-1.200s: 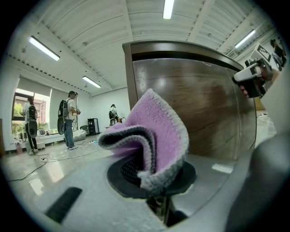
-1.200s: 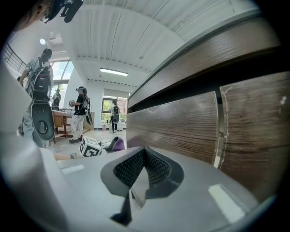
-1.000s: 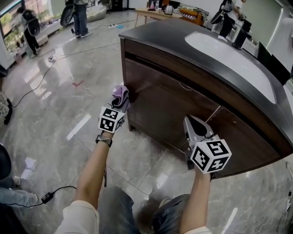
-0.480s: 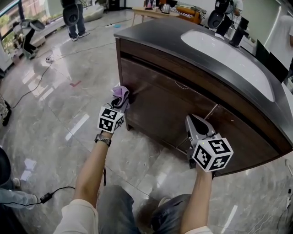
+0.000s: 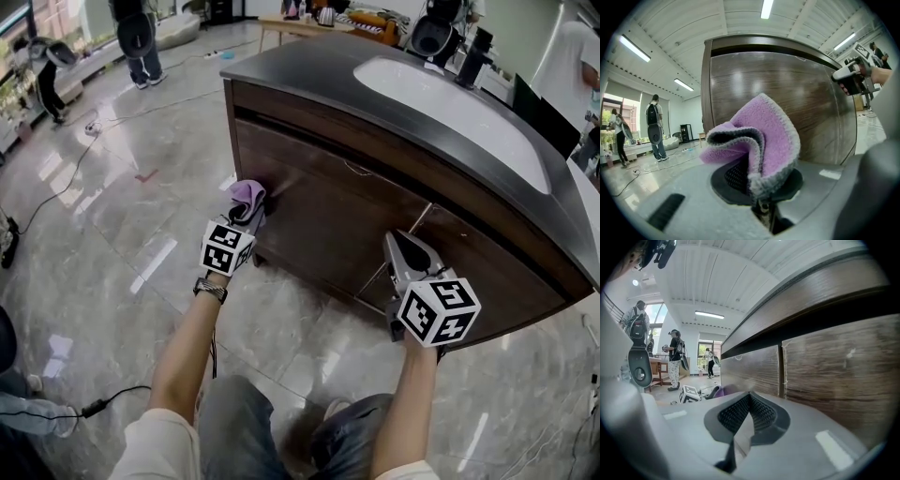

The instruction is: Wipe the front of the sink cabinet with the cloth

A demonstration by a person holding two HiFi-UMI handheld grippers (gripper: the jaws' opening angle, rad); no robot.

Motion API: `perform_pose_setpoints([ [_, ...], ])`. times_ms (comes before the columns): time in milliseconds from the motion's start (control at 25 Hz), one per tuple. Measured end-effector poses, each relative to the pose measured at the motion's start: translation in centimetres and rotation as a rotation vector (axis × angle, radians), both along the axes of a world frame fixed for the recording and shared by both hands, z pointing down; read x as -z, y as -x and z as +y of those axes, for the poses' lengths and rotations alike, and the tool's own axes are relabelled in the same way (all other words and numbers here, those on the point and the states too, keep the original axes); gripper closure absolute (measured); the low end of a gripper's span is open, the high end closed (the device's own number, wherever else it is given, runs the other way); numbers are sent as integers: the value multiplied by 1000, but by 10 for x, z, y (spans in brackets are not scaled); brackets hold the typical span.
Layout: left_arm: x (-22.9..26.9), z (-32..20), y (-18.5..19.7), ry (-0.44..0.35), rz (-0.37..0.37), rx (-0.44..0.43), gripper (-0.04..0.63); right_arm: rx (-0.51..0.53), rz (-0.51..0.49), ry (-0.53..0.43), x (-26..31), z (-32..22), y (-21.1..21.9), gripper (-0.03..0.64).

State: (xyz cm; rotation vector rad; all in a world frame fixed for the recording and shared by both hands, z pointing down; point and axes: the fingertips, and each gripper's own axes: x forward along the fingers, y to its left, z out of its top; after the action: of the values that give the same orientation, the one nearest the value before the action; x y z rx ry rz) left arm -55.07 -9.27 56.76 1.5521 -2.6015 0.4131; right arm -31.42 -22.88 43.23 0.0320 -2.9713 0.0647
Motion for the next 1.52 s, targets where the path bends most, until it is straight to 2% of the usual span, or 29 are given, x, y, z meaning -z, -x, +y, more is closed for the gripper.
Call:
perform_pose_setpoints([
  [360, -1, -22, -35, 13, -7, -59, 543, -74, -17, 1, 13, -27, -36, 611],
  [840, 3, -62, -93, 37, -9, -217, 543, -152, 8, -71, 23, -54, -89, 611],
  [1200, 3, -88, -132, 69, -10, -318, 544, -194, -19, -35, 35, -56, -127, 611],
  [1520, 4, -101, -163, 59, -12, -411, 545, -281, 13, -88, 37, -54, -155, 611],
])
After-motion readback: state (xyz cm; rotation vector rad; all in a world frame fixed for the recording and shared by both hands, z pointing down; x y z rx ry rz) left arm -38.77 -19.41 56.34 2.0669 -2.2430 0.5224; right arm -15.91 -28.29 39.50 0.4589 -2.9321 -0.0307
